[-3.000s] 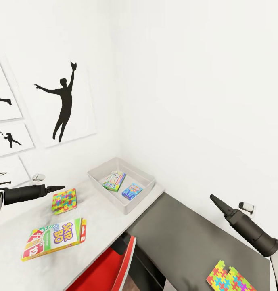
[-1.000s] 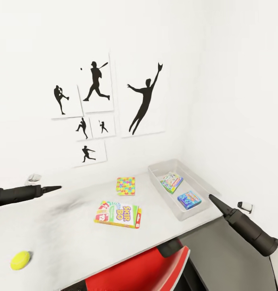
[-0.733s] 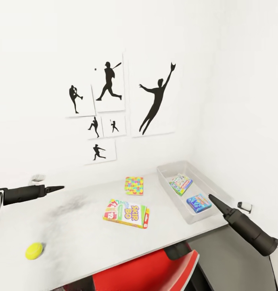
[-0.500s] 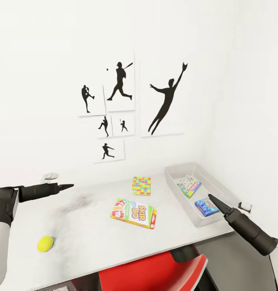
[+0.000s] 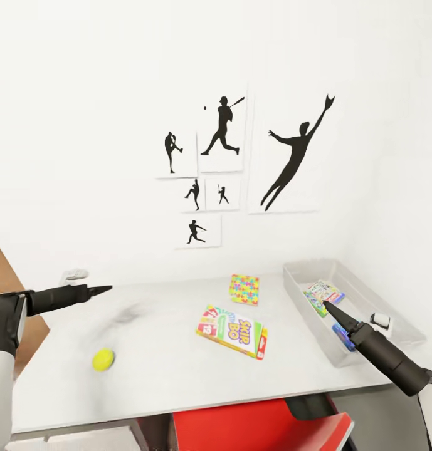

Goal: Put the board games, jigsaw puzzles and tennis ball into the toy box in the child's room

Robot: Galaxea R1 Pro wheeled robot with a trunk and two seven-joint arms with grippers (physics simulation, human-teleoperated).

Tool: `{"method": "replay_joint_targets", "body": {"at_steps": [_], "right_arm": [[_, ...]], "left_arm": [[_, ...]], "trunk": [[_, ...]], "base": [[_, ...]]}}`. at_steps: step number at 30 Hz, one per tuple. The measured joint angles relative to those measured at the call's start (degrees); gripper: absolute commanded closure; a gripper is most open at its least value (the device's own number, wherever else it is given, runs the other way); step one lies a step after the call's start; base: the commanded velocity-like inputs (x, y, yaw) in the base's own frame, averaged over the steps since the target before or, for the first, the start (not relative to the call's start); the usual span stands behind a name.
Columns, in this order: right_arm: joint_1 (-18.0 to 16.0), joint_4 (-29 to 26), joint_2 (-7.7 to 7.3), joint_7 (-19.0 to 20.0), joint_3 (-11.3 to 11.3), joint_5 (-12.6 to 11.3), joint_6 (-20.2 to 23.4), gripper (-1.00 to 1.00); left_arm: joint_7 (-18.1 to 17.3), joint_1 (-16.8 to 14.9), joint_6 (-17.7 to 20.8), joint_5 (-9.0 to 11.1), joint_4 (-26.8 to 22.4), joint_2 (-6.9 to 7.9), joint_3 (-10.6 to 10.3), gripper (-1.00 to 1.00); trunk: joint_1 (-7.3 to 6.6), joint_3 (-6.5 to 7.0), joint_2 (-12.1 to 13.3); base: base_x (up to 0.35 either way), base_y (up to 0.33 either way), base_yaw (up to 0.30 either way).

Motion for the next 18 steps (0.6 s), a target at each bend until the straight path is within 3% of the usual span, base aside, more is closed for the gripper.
{"method": "replay_joint_targets", "body": {"at_steps": [18], "right_arm": [[0.0, 0.0, -0.05, 0.0, 1.03, 0.01, -0.39, -1.0]], "left_arm": [[-5.46, 0.05, 0.02, -0.13, -0.12, 0.31, 2.29, -1.0]], "trunk": [[0.0, -0.01, 0.0]], "base": [[0.0, 0.0, 0.28]]}}
